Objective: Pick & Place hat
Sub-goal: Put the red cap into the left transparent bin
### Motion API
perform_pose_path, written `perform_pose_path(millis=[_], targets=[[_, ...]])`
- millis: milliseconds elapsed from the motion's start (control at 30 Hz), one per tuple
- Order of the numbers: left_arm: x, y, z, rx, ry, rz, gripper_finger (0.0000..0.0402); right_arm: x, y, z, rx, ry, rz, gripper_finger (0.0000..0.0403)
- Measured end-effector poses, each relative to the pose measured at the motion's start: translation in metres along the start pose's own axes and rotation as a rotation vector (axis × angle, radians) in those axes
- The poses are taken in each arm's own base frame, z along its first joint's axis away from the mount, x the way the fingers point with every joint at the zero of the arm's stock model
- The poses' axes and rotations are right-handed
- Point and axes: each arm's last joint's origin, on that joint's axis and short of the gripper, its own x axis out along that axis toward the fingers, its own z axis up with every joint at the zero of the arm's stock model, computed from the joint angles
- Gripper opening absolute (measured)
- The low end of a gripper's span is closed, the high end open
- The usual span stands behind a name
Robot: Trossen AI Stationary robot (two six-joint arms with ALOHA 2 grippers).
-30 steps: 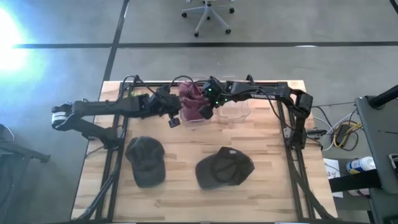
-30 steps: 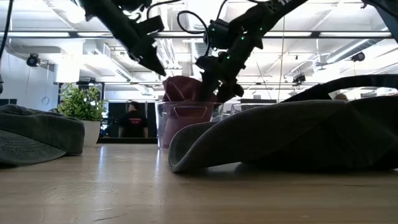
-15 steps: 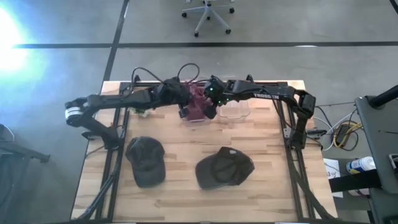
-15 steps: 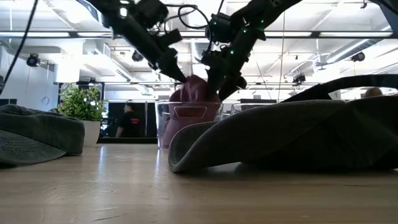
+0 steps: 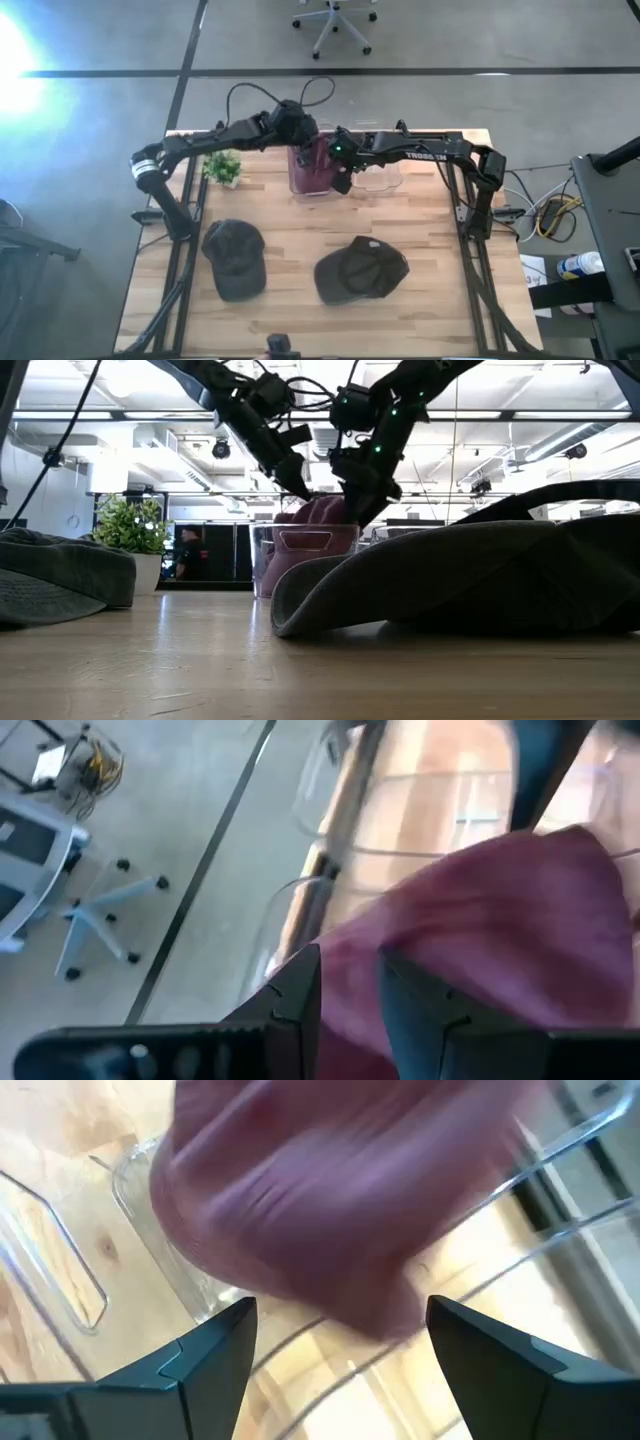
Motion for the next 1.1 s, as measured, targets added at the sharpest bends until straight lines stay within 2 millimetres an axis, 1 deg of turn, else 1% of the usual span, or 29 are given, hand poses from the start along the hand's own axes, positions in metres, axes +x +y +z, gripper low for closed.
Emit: perform_pose_path(millis=[167, 267, 367, 467, 567, 633, 733, 833, 1000, 1100], targets=[[-0.016, 0.020, -0.003, -0.040, 0.012, 0.041, 0.0094, -0.011, -0.004, 0.000, -0.029, -0.018, -0.090, 0.0283], [-0.025, 0.029, -0.008, -0.057, 0.011, 0.060, 0.0094, -0.020, -0.007, 0.002, -0.003, -0.048, -0.141, 0.0283], [-0.023, 0.035, -0.015, -0.054, 0.028, 0.064, 0.0094, -0.031, -0.008, 0.006, 0.037, -0.089, -0.135, 0.0283], [-0.021, 0.042, -0.021, -0.068, 0.024, 0.039, 0.0094, -0.034, -0.007, 0.008, 0.075, -0.102, -0.102, 0.0283], [-0.016, 0.048, -0.031, -0.100, 0.026, -0.024, 0.0094, -0.031, -0.006, 0.008, 0.108, -0.094, -0.065, 0.0283], [-0.012, 0.049, -0.038, -0.130, 0.024, -0.079, 0.0094, -0.022, -0.005, 0.008, 0.118, -0.089, -0.068, 0.0283], [-0.008, 0.045, -0.048, -0.172, 0.020, -0.176, 0.0094, -0.008, -0.008, 0.011, 0.133, -0.103, -0.103, 0.0283], [-0.003, 0.035, -0.062, -0.199, 0.083, -0.249, 0.0094, 0.001, -0.021, 0.017, 0.180, -0.147, -0.124, 0.0278], [-0.004, 0.015, -0.075, -0.208, 0.182, -0.344, 0.0094, 0.006, -0.042, 0.025, 0.253, -0.220, -0.125, 0.0263], [-0.009, 0.007, -0.075, -0.223, 0.204, -0.392, 0.0094, 0.008, -0.049, 0.027, 0.269, -0.236, -0.107, 0.0257]])
